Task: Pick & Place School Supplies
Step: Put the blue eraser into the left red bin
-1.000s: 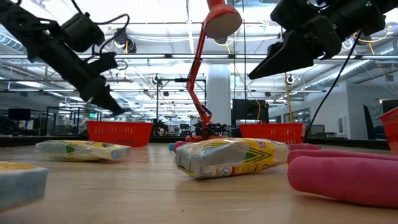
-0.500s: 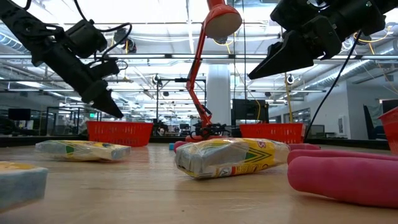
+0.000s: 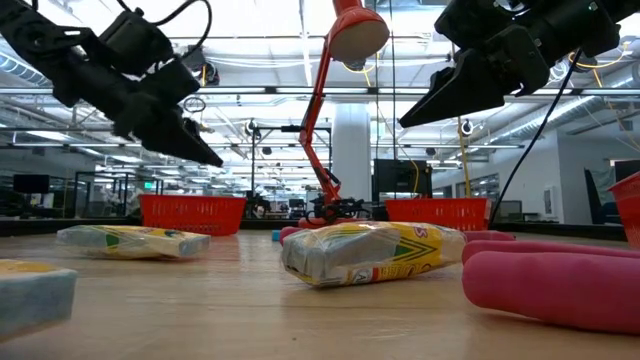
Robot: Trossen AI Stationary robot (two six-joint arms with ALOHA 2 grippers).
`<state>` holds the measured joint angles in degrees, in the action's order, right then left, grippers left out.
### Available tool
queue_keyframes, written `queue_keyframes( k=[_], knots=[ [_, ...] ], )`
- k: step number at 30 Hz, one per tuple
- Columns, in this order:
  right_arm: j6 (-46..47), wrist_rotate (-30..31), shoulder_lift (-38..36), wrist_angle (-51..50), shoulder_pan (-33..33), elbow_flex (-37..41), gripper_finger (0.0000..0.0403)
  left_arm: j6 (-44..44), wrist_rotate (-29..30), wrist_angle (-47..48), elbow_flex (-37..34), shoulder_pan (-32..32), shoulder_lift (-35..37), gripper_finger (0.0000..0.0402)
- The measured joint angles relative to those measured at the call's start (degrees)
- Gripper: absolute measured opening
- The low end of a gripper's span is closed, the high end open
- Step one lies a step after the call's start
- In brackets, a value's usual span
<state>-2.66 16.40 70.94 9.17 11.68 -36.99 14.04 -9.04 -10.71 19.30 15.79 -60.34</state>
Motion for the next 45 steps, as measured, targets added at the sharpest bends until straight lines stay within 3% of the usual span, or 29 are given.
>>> queue_keyframes(
  k=[7, 17, 23, 35, 45],
  knots=[
    [-0.13, 0.02, 0.00, -0.02, -0.09, 0.00, 0.0242, 5.24, 4.24, 4.78, 6.03, -6.36, -10.44, 0.0182],
    [-0.13, 0.02, 0.00, -0.66, -0.07, 0.00, 0.0242, 13.02, 10.02, 16.21, 21.43, -6.88, -27.88, 0.0180],
    [-0.88, 0.03, 0.00, -1.07, -0.07, 0.00, 0.0242, 19.23, 11.90, 18.17, 27.30, -7.69, -34.11, 0.0180],
    [-1.25, 0.02, 0.00, -1.42, -0.07, 0.00, 0.0242, 30.69, 16.16, 16.55, 29.64, -8.05, -36.86, 0.0180],
    [-1.25, 0.01, 0.00, -1.22, -0.07, -0.01, 0.0242, 33.55, 11.37, 16.01, 29.71, -5.46, -36.92, 0.0180]
  ],
)
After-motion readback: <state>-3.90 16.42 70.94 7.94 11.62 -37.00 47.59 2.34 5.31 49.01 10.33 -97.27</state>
